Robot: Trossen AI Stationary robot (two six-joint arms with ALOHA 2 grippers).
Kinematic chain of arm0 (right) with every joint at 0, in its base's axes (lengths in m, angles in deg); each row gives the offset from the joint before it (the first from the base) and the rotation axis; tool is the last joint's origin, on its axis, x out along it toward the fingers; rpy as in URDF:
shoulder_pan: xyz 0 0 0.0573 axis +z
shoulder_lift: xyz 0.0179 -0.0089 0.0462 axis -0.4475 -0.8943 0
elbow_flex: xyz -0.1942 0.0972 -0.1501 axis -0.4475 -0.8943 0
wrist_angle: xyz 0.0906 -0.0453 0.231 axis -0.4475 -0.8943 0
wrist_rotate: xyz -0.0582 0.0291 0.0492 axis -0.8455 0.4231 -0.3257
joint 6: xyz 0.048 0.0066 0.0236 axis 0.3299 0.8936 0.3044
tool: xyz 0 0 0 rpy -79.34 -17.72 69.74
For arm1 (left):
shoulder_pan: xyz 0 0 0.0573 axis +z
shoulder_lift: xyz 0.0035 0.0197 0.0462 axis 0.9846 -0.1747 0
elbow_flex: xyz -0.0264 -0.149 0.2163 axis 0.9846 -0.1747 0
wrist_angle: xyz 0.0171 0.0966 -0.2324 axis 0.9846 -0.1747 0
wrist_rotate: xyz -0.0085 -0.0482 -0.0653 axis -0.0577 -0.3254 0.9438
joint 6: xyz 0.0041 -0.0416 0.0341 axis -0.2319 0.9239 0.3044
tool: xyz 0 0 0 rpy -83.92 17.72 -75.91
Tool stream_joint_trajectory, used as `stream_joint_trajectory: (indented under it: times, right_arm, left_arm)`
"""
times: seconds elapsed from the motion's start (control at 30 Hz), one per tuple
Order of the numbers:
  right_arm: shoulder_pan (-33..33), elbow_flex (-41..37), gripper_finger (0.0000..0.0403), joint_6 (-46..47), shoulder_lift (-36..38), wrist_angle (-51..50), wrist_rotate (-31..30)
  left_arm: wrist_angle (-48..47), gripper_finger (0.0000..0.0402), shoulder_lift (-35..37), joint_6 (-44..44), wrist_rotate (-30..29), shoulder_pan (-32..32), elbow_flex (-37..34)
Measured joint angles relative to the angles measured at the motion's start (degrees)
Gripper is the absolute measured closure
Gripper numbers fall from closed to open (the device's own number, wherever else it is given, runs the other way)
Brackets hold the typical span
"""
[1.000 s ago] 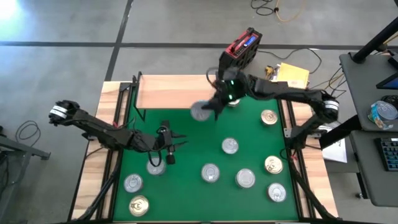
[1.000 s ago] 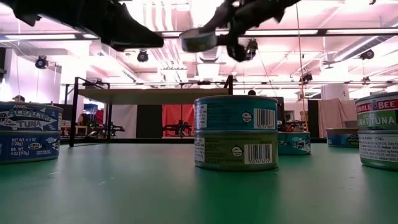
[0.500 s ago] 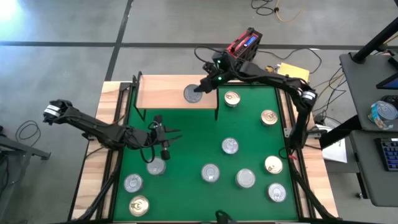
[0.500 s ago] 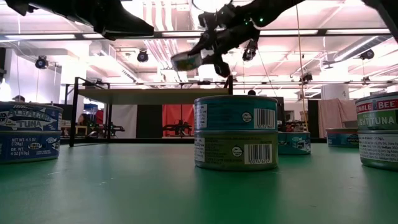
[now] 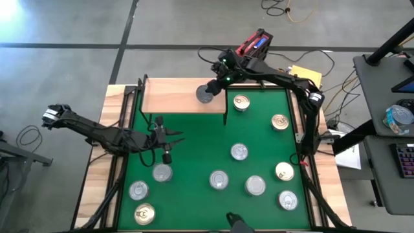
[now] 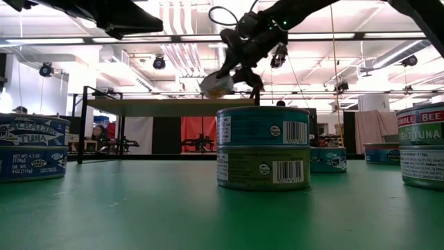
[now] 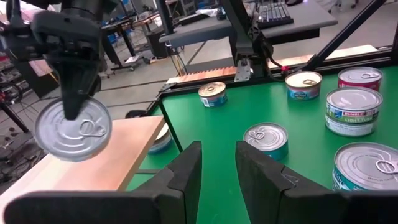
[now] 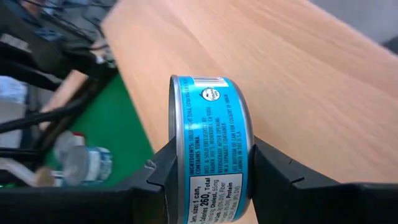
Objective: Stack canned seafood by type on shelf
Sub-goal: Put the top right blue tuna can on the shelf
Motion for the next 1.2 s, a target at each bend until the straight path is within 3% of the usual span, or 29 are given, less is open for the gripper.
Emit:
stream_joint_trajectory:
  times: [0.97,1.2]
  right_arm:
    - [0.04,-0.05,0.0271,-2.25,-0.02,-2.87,-3.19]
    - [0.06,-0.05,0.0247,-2.5,-0.02,-3.04,-4.13]
  left_arm:
    - [-0.14,0.0318,0.02,0.23,0.0,-0.01,0.02]
    - [-0.15,0.0318,0.02,0.22,0.0,-0.02,0.02]
